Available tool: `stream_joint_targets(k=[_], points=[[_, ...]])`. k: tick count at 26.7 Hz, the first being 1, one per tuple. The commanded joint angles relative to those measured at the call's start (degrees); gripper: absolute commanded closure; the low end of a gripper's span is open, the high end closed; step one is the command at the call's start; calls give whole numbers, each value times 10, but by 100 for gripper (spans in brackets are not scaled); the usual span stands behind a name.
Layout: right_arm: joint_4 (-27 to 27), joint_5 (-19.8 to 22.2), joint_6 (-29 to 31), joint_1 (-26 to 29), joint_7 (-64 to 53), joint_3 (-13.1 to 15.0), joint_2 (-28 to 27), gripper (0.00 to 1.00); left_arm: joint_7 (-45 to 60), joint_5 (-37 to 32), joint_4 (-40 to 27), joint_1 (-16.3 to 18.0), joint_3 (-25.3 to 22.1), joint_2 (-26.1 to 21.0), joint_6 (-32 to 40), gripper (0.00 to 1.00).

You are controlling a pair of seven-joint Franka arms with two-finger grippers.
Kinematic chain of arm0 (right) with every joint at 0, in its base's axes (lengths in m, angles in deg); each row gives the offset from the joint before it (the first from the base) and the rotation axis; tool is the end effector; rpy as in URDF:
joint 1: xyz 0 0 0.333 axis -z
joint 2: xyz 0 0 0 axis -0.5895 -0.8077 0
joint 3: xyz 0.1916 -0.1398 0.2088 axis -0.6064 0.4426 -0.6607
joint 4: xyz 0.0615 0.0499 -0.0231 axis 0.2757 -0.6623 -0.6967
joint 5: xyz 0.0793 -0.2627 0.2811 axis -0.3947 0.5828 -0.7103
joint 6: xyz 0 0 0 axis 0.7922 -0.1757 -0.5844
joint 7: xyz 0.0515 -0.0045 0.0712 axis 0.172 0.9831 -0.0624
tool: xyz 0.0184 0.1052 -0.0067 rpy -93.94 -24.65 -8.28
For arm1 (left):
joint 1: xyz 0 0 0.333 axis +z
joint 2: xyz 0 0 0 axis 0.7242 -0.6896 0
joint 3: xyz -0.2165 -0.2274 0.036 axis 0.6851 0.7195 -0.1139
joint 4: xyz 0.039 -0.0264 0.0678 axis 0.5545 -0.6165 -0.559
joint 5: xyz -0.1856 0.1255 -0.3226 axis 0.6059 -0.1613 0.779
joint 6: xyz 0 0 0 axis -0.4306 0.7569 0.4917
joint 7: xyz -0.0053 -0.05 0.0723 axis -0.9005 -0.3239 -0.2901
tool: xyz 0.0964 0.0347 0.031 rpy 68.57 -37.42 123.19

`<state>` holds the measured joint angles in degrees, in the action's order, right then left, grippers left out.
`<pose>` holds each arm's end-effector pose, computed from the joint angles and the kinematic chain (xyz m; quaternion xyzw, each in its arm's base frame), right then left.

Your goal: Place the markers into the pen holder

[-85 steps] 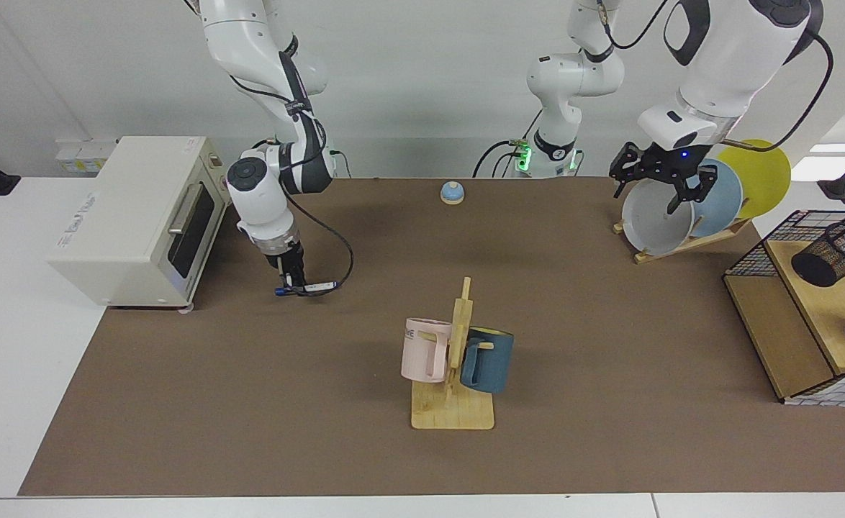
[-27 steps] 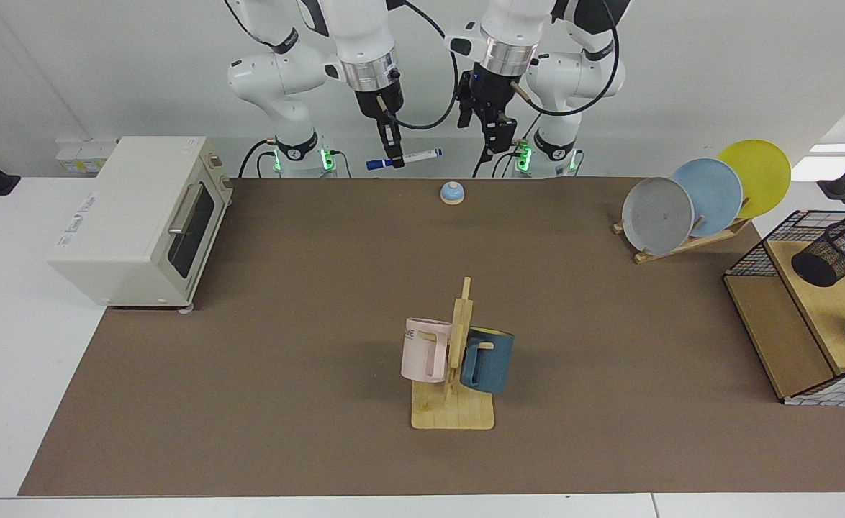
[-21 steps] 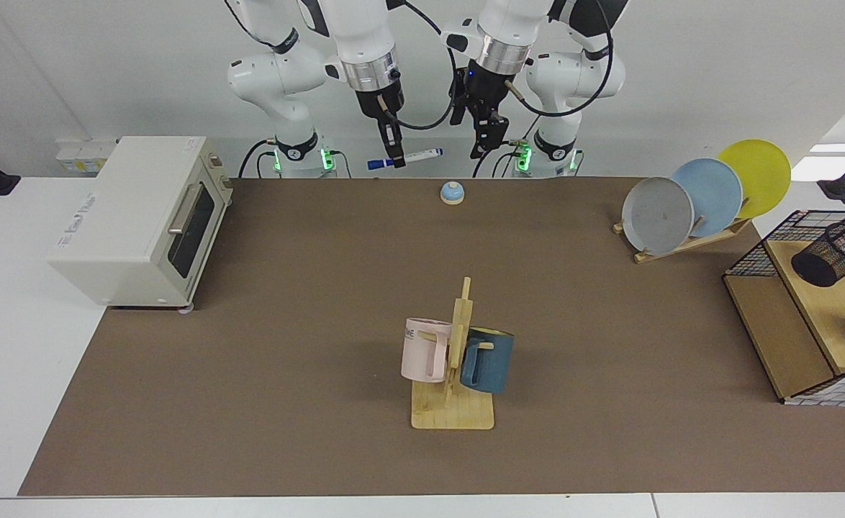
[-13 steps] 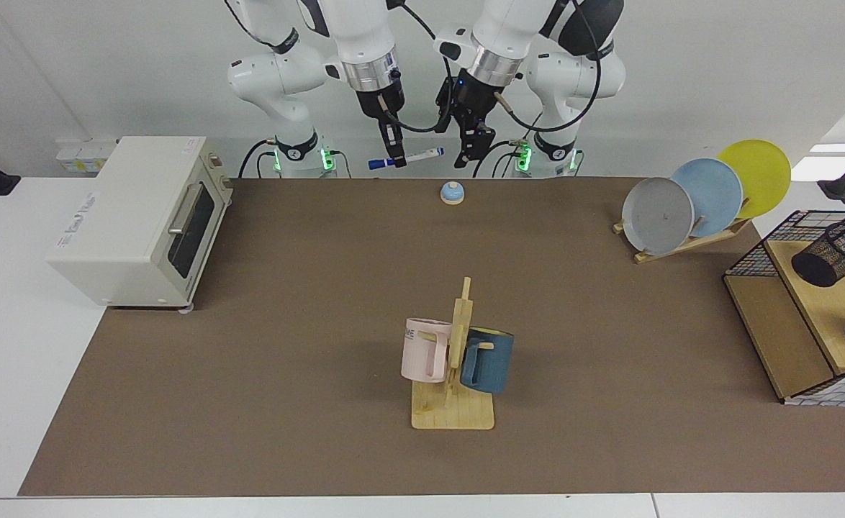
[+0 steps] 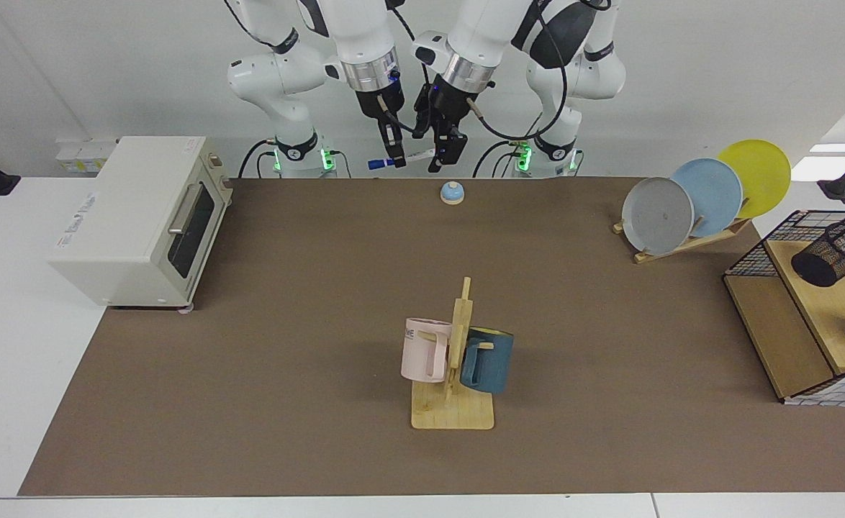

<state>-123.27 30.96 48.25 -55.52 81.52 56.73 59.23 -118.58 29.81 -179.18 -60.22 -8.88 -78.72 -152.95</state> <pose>0.4317 0.2846 0.5918 -0.7485 0.6559 0.0530 0.0822 0.4130 -0.3777 0.6053 0.7958 -0.5805 0.1006 0.1401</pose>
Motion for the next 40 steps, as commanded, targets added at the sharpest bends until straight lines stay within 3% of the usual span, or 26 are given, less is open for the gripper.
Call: stream_joint_targets(k=[1,5,8,16,17,24,27,28,29,34,40], points=[[6,-13,10,-1,8,2,-6,100,-12,9,-17,-8,-7,8,-21,11],[5,-13,10,-1,10,2,-6,100,-13,9,-22,-9,-7,8,-25,14],[5,-13,10,-1,10,2,-6,100,-15,9,-22,-13,-7,8,-21,30],[3,-13,10,-1,9,2,-5,100,-15,0,-22,-13,-7,7,-20,96],[3,-14,10,-1,9,2,-4,100,-15,-1,-22,-12,-7,8,-15,100],[3,-14,9,0,8,2,-5,100,-13,-2,-22,-9,-7,7,-13,100],[3,-13,10,4,6,2,-5,58,-12,-2,-22,-8,-7,7,-13,100],[3,-13,9,5,6,2,-5,34,-12,-2,-22,-8,-7,7,-13,100],[3,-12,9,6,4,2,-6,1,-12,-2,-22,-8,-7,7,-13,100],[-1,-5,2,7,-58,6,-4,0,-7,-3,-22,-8,-7,7,-12,100],[6,1,-40,43,-259,9,1,0,1,-19,-22,-8,-7,8,-8,100]])
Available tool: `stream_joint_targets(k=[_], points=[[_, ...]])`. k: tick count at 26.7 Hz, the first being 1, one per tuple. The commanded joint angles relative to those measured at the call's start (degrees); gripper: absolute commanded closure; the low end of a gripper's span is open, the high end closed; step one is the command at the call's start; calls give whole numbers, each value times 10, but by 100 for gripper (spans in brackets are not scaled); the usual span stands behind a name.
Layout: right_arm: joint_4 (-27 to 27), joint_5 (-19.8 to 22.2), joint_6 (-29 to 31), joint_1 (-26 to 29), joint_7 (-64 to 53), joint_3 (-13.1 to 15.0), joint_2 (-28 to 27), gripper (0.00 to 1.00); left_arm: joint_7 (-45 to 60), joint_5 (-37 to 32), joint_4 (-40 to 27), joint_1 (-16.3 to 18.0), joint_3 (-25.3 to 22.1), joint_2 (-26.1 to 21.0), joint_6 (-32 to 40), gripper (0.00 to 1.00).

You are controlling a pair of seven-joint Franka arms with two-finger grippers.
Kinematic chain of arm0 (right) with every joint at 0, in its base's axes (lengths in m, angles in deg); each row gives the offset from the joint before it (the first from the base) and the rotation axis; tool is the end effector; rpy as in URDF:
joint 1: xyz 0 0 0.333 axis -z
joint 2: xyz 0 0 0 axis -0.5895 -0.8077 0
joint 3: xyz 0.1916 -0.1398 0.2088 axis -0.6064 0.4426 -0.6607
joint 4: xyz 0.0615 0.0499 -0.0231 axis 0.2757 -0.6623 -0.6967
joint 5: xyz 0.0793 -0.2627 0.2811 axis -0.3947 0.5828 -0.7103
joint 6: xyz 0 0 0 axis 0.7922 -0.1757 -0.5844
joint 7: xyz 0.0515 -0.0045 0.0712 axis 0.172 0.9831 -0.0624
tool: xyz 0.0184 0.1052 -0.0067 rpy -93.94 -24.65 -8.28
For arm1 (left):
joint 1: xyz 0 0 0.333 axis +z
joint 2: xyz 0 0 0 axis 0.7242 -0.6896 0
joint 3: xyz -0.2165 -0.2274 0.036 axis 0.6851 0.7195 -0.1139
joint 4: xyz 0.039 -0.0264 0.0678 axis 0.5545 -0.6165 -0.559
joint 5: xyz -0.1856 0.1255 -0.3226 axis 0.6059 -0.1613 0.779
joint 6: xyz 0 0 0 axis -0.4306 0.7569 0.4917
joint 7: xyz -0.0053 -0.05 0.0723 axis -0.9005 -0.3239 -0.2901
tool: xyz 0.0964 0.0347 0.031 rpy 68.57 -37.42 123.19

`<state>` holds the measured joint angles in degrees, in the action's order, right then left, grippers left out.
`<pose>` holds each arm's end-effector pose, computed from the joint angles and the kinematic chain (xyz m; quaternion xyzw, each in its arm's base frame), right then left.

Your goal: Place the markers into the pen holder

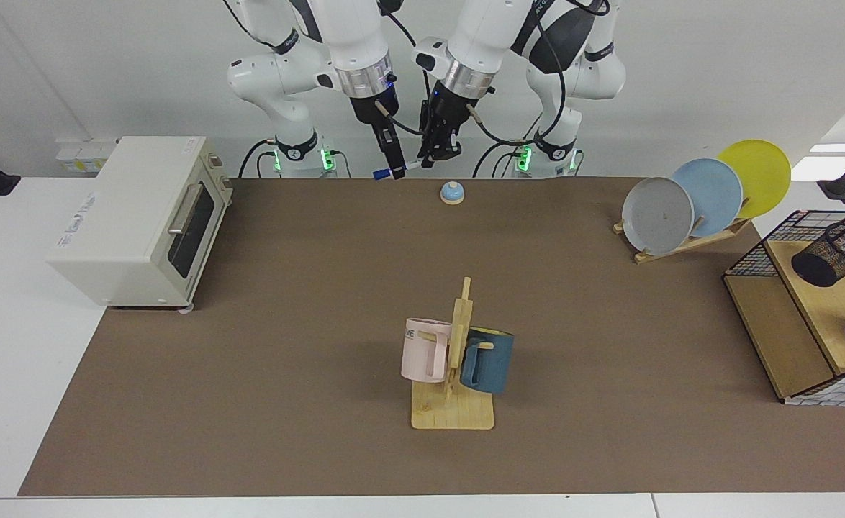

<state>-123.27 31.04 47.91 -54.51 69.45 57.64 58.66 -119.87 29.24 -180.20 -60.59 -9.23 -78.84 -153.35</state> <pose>0.4431 0.2699 0.5865 -0.8038 0.5873 0.0474 0.0819 0.4139 -0.3766 0.5960 0.7907 -0.5895 0.0961 0.1343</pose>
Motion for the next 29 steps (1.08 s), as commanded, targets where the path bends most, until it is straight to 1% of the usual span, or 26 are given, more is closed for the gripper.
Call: stream_joint_targets(k=[1,4,7,10,12,16,19,21,25,27,29], points=[[6,0,-41,34,-177,0,6,0,19,-14,-12,-4,-4,9,-3,100],[6,15,-46,38,-276,1,5,0,33,-14,-11,-6,-4,10,6,100],[7,40,-47,62,-395,0,4,0,47,-14,-11,-7,-4,11,20,100],[7,41,-48,89,-507,0,4,0,65,-16,-10,-6,-4,11,21,100],[9,45,-49,106,-573,0,2,0,70,-30,-10,-2,-4,10,20,100],[29,68,-74,133,-688,-1,-9,0,69,-44,-10,6,-9,10,21,100],[45,76,-76,143,-730,-1,-16,0,69,-48,-10,23,-11,9,21,100],[54,81,-76,150,-747,-1,-24,0,68,-64,-9,34,-10,9,20,100],[58,89,-76,164,-792,-1,-28,0,66,-83,-8,59,-11,8,24,100],[81,90,-79,170,-807,-1,-39,0,68,-89,-7,72,-11,8,34,100],[113,92,-98,174,-817,0,-60,0,69,-97,-7,80,-11,10,48,100]])
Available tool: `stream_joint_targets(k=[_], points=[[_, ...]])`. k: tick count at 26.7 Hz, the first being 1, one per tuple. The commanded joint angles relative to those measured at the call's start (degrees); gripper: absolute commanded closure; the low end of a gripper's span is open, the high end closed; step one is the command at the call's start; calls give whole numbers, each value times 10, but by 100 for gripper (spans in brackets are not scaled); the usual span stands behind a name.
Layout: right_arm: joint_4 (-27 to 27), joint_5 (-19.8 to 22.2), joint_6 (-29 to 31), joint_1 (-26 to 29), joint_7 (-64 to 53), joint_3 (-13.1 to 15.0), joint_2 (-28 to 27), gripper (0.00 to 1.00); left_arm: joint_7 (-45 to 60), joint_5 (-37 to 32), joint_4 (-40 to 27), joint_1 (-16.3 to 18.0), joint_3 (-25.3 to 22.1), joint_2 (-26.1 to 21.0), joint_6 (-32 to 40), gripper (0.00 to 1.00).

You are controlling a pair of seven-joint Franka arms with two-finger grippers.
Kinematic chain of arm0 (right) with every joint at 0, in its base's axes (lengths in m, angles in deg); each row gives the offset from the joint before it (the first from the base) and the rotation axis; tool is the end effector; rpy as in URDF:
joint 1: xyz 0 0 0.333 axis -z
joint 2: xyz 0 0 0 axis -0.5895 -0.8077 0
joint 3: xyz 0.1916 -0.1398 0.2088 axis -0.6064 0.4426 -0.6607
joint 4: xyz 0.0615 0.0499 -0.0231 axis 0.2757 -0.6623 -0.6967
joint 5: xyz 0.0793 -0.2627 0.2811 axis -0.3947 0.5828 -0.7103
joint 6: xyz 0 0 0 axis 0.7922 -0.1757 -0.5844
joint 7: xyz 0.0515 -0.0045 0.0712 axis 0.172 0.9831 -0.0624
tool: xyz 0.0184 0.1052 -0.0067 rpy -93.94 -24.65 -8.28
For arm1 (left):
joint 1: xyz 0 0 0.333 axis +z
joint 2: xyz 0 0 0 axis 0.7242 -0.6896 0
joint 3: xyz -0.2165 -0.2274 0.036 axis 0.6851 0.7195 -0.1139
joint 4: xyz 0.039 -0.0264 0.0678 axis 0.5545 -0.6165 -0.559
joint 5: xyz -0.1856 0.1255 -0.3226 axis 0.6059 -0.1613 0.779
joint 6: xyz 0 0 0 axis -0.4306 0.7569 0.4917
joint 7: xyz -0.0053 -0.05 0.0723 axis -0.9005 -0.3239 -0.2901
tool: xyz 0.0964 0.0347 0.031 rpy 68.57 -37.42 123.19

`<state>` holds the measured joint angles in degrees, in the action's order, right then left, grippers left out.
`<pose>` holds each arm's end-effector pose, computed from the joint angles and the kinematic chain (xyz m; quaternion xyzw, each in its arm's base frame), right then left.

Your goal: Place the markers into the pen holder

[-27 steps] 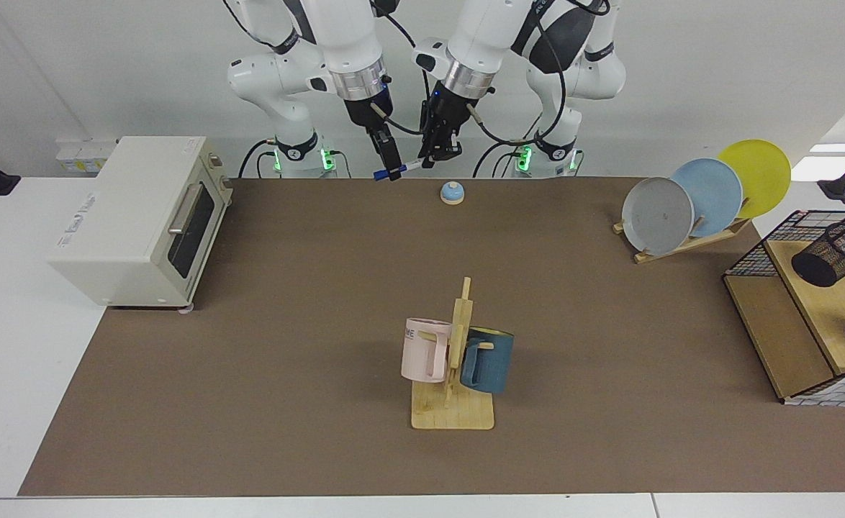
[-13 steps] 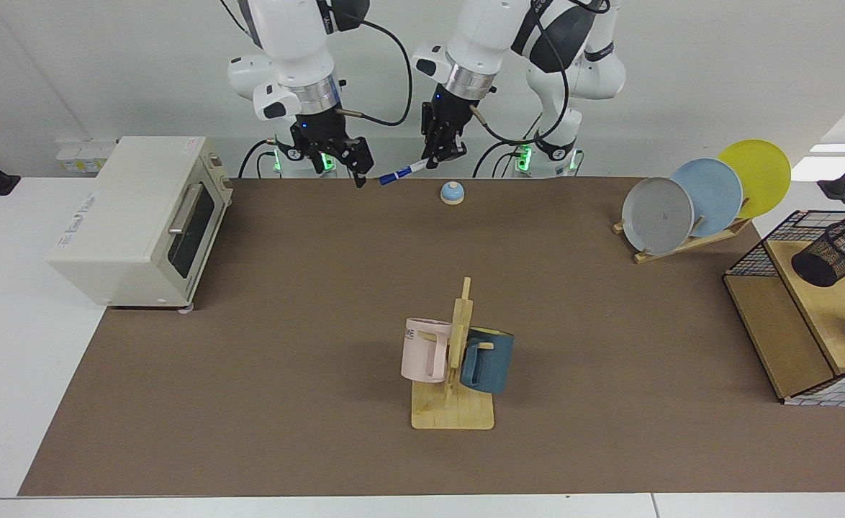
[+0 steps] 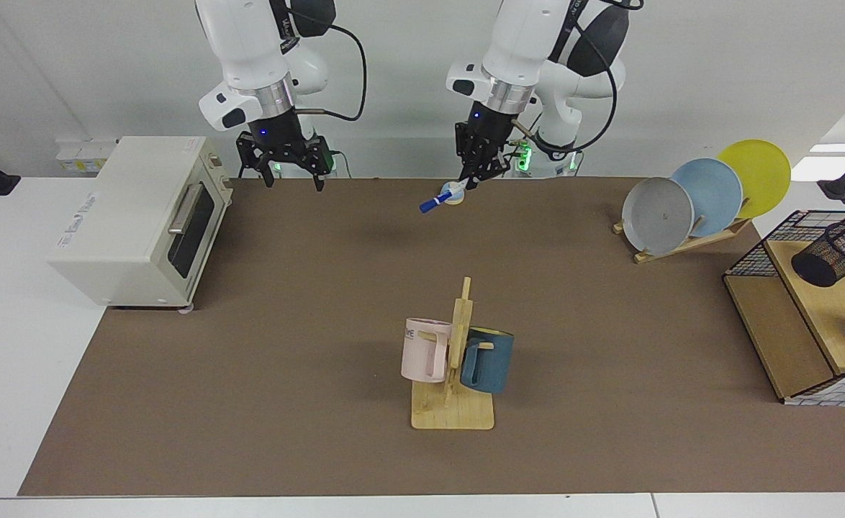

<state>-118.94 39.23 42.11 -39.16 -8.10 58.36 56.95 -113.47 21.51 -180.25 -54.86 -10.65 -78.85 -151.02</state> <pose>0.5052 0.1254 0.5976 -0.9965 0.0782 -0.0204 0.0194 0.4589 -0.3121 0.5898 0.8530 -0.5114 0.0772 0.0699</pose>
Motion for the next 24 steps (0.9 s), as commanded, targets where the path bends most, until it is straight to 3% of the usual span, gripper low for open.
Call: stream_joint_targets(k=[1,5,7,12,20,24], points=[[87,10,-51,22,-46,-7,-55,0,5,-25,-6,27,3,11,33,100],[168,27,-102,33,-74,-9,-99,0,6,-49,-4,42,3,15,71,100],[184,30,-112,33,-81,-9,-107,0,5,-66,-4,49,2,18,91,100],[183,34,-119,30,-82,-9,-107,0,5,-114,23,74,2,19,160,100],[179,23,-119,31,-109,-10,-103,0,-7,-269,74,116,1,17,214,100],[170,22,-119,28,-112,-10,-97,0,-87,-334,82,141,-3,15,226,100]])
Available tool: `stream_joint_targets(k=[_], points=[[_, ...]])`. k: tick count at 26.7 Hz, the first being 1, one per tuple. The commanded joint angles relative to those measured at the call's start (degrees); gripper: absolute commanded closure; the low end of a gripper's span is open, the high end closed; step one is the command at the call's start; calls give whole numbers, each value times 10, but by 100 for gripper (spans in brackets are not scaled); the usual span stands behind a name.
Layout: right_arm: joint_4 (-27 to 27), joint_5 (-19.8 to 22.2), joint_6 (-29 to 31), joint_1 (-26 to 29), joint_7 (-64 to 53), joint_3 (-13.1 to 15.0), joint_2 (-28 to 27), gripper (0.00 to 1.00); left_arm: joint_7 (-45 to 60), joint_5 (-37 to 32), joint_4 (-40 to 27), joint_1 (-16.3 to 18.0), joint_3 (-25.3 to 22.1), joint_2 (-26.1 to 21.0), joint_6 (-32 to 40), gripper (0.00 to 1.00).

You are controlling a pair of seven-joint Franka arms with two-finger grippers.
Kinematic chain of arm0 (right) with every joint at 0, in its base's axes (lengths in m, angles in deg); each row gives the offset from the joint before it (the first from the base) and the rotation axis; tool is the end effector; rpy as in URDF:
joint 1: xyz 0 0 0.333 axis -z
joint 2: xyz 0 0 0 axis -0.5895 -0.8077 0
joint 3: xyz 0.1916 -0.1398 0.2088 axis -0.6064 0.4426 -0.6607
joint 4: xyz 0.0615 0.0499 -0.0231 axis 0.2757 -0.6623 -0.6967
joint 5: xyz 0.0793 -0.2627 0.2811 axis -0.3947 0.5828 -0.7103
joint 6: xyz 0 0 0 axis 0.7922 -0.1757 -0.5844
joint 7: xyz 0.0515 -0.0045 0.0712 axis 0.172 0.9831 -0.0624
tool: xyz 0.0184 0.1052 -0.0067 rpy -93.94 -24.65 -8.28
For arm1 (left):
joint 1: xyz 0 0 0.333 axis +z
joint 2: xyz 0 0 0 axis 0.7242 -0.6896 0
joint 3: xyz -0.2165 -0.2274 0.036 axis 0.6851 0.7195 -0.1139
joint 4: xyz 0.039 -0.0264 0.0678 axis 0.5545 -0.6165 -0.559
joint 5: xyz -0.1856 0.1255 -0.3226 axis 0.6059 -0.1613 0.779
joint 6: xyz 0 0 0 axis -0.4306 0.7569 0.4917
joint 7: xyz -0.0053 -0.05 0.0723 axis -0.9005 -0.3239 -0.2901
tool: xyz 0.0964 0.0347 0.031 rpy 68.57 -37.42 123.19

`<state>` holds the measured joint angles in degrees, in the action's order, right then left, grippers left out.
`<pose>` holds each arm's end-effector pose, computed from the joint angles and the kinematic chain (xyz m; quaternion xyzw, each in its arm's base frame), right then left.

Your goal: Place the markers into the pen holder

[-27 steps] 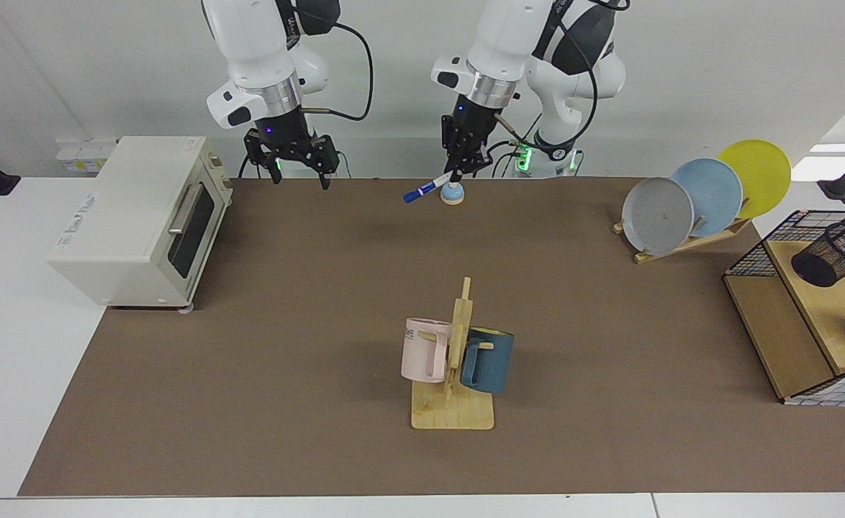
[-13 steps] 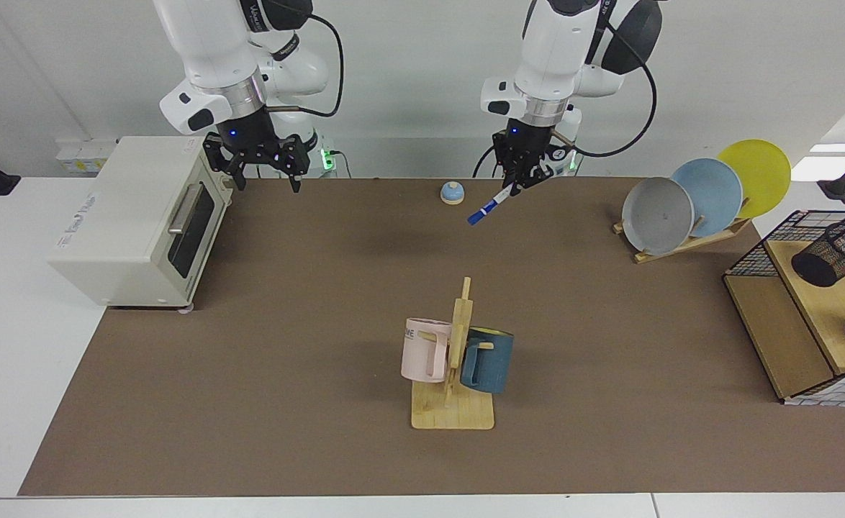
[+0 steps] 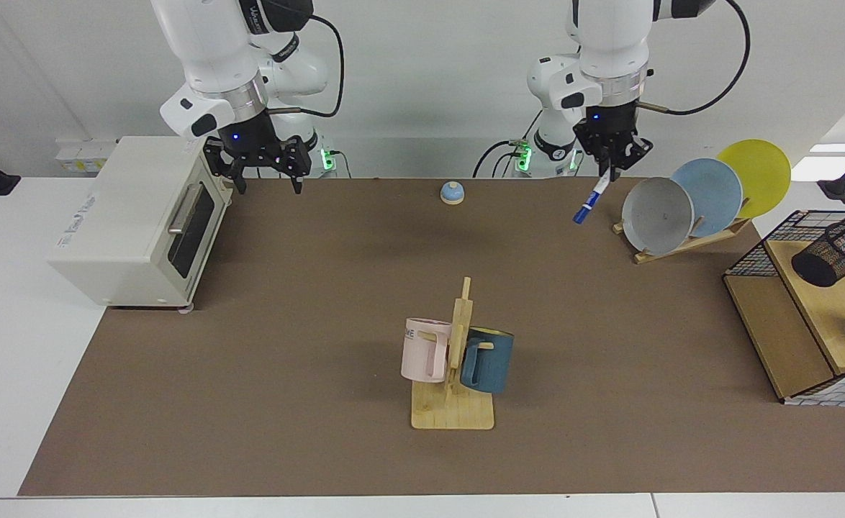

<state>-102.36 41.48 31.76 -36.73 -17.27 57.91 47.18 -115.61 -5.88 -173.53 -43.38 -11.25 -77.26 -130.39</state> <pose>0.5500 0.1051 0.6286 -0.9999 0.0117 0.0059 0.0067 0.4923 -0.1556 0.6324 -0.8801 0.4419 0.0517 0.1660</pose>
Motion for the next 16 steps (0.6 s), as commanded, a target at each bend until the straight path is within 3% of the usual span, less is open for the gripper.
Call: stream_joint_targets(k=[1,6,11,16], points=[[2,-1,-15,3,-21,-5,1,0,-95,-74,15,34,3,-2,19,100],[-7,0,-12,3,-21,-4,9,0,-215,-149,29,74,0,-9,13,100],[-9,-1,-7,2,-7,-4,9,0,-321,-245,64,81,-9,-36,15,100],[-10,1,-6,-1,49,-4,10,0,-408,-276,102,115,-21,-70,-2,100]])
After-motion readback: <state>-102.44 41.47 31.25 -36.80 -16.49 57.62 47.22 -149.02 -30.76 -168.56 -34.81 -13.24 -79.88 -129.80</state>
